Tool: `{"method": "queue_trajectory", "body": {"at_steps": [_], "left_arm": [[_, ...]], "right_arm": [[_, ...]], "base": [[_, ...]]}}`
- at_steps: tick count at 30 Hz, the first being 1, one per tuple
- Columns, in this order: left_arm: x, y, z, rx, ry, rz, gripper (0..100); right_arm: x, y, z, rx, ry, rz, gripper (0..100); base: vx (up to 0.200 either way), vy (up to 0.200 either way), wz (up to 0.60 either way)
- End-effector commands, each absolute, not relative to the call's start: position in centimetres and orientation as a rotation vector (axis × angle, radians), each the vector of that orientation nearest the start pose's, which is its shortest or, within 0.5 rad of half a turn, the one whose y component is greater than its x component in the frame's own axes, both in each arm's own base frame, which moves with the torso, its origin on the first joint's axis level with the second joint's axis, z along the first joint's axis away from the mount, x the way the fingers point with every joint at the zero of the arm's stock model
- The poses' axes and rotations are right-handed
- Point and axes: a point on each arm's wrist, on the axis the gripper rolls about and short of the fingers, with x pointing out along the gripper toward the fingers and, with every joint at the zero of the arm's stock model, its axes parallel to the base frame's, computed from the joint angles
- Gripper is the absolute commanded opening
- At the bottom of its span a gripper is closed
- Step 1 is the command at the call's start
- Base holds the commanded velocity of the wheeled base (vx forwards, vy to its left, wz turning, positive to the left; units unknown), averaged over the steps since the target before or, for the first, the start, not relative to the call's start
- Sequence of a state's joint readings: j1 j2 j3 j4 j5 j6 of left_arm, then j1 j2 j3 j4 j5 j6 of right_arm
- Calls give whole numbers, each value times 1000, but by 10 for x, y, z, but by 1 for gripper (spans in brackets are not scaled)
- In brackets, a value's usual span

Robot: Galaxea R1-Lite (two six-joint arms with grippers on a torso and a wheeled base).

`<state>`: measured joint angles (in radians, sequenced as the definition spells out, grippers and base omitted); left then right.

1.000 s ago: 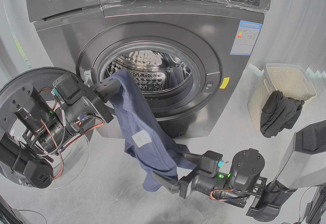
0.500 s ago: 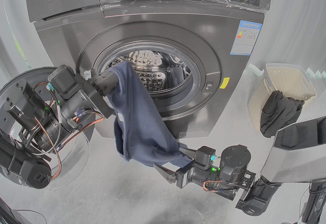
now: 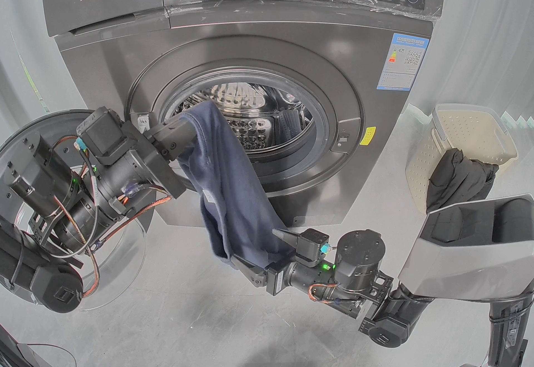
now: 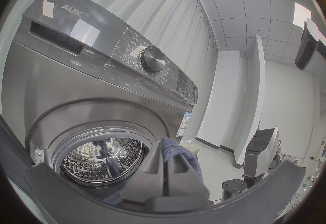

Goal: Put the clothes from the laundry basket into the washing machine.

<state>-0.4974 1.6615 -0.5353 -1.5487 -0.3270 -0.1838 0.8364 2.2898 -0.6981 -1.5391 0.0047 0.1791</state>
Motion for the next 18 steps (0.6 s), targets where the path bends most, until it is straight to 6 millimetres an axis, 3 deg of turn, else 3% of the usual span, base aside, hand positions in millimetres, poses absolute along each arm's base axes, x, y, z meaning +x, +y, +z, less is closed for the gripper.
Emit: {"method": "queue_trajectory", "body": {"at_steps": [1,9,18], "left_arm": [[226,-133,216,-209,-359,-855,0],[225,-135,216,-211,-362,-864,0],[214,-137,222,-220,-382,-896,0]], "right_arm": [[259,281,43,155,99,825,100],[297,289,32,165,42,775,100],[315,300,31,187,-20,767,100]], "base": [[0,0,0],[0,0,0],[0,0,0]]}}
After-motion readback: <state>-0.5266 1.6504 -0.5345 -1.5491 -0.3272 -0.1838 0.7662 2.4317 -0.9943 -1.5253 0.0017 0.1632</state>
